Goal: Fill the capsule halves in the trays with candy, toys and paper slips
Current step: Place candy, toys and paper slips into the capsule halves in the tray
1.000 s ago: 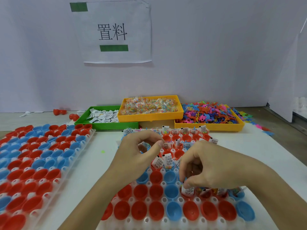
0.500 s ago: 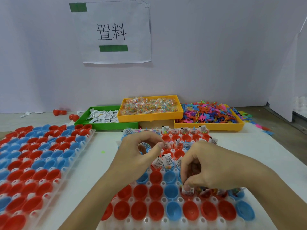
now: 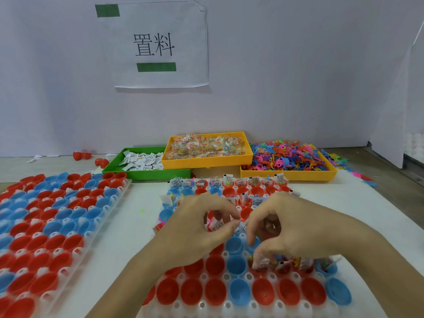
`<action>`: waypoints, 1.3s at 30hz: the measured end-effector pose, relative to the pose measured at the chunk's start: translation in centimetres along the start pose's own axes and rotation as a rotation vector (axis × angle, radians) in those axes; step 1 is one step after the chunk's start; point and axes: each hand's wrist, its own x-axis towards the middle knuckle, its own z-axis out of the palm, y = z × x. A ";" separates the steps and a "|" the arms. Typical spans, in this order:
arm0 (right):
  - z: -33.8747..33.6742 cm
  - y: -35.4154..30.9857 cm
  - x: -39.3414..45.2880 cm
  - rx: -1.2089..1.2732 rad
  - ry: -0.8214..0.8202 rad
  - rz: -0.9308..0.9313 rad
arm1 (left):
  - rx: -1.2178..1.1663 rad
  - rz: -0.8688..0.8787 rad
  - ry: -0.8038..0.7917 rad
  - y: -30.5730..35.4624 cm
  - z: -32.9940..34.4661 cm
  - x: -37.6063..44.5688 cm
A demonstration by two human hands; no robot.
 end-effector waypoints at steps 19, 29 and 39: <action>-0.9 3.0 0.6 -0.062 0.391 -0.057 | 0.055 0.081 -0.286 0.9 1.8 -0.3; -2.2 7.0 1.0 -0.081 0.779 0.174 | -0.191 -0.188 0.270 -1.2 -0.5 0.6; -6.4 12.5 1.7 -0.126 1.035 0.527 | -0.294 -0.795 0.670 -8.0 -2.4 0.3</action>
